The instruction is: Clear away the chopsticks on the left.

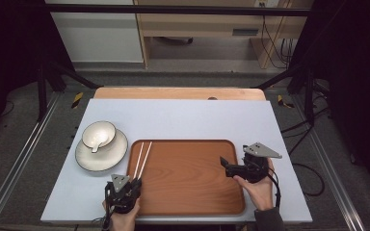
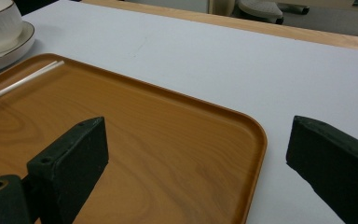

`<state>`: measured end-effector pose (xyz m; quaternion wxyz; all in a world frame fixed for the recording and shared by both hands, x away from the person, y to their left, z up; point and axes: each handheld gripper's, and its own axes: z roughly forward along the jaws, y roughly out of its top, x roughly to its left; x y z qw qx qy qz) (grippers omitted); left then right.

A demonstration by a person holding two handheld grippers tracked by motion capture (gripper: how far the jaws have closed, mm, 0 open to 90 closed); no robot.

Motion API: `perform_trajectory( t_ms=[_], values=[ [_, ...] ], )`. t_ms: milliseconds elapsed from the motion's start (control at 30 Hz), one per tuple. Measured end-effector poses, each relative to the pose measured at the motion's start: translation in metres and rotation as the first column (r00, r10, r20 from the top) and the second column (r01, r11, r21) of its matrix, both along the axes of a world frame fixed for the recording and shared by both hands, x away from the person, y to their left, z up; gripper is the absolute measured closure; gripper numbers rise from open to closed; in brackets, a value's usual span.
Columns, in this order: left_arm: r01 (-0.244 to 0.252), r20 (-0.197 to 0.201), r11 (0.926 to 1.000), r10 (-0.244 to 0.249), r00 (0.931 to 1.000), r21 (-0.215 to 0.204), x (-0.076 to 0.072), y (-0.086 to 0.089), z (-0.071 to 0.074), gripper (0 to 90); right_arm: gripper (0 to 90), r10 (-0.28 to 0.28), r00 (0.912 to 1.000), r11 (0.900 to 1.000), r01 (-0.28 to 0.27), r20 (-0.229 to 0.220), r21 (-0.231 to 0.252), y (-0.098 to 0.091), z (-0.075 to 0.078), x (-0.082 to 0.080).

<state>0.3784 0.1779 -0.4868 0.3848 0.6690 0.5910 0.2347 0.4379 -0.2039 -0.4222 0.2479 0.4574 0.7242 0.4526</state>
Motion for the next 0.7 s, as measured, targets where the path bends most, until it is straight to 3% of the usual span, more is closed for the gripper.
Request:
perform_trajectory(
  t_ms=[333,567,700],
  values=[
    [0.011,-0.001,0.9999,-0.011,0.9999,-0.001,0.0,0.0,0.001,82.1,5.7,0.001,1.0,1.0,-0.001,0.001,0.001,0.0,0.0,0.0],
    [0.039,0.028,0.9992,-0.038,0.9989,-0.012,-0.001,0.002,0.009,79.4,5.7,-0.002,1.0,1.0,0.002,0.002,0.006,-0.001,0.001,-0.001],
    [0.081,0.059,0.9964,-0.08,0.9951,-0.024,0.0,0.005,0.02,76.7,5.7,-0.006,1.0,1.0,0.006,0.006,0.004,-0.002,0.001,-0.001]
  ],
)
